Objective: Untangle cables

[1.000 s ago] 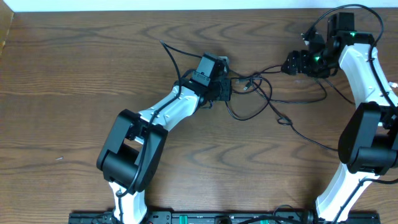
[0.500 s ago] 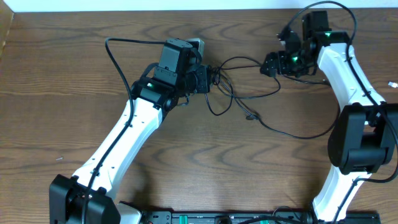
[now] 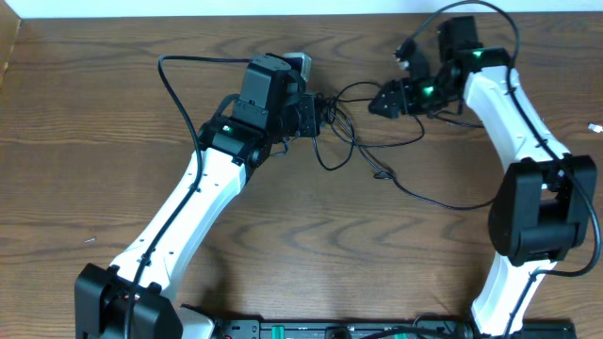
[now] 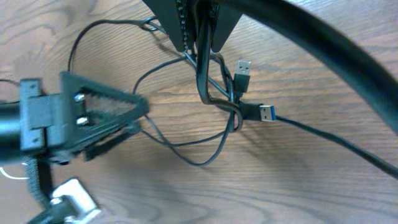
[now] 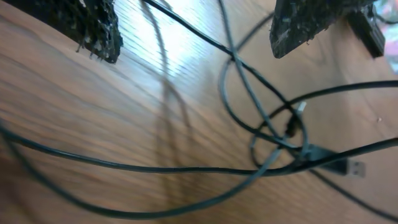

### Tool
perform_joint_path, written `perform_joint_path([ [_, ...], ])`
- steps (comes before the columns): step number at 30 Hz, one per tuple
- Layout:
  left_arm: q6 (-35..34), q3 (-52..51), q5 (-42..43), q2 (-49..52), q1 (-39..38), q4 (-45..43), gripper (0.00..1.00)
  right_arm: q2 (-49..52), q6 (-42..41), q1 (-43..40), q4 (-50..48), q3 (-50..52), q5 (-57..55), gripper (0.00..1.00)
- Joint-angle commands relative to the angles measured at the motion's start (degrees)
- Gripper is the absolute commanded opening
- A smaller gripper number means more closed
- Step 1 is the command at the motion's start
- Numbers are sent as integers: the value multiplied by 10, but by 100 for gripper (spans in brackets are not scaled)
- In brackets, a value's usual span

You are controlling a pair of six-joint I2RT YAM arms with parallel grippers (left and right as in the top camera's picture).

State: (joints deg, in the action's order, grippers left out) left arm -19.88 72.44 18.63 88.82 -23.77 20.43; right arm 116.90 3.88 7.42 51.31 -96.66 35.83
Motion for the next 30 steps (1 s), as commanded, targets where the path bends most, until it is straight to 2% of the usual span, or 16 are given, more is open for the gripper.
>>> perform_joint_path([
  [1,-1,5,37,-4,0,-9,8,21,-1,34,-15,-9,20,72],
  [6,-6,5,54,-5,0,-15,8,57,-36,70,-51,-9,11,66],
  [15,-18,7,83,-23,0,-31,8,94,-175,98,-75,-9,-207,60],
  [19,-18,7,83,-53,23,-30,7,94,-221,88,-63,-9,-280,47],
  [24,-18,7,77,-77,79,-5,8,94,-225,54,-38,-9,-299,33],
  [30,-15,6,61,-76,154,58,7,94,-205,19,-23,-9,-280,25],
])
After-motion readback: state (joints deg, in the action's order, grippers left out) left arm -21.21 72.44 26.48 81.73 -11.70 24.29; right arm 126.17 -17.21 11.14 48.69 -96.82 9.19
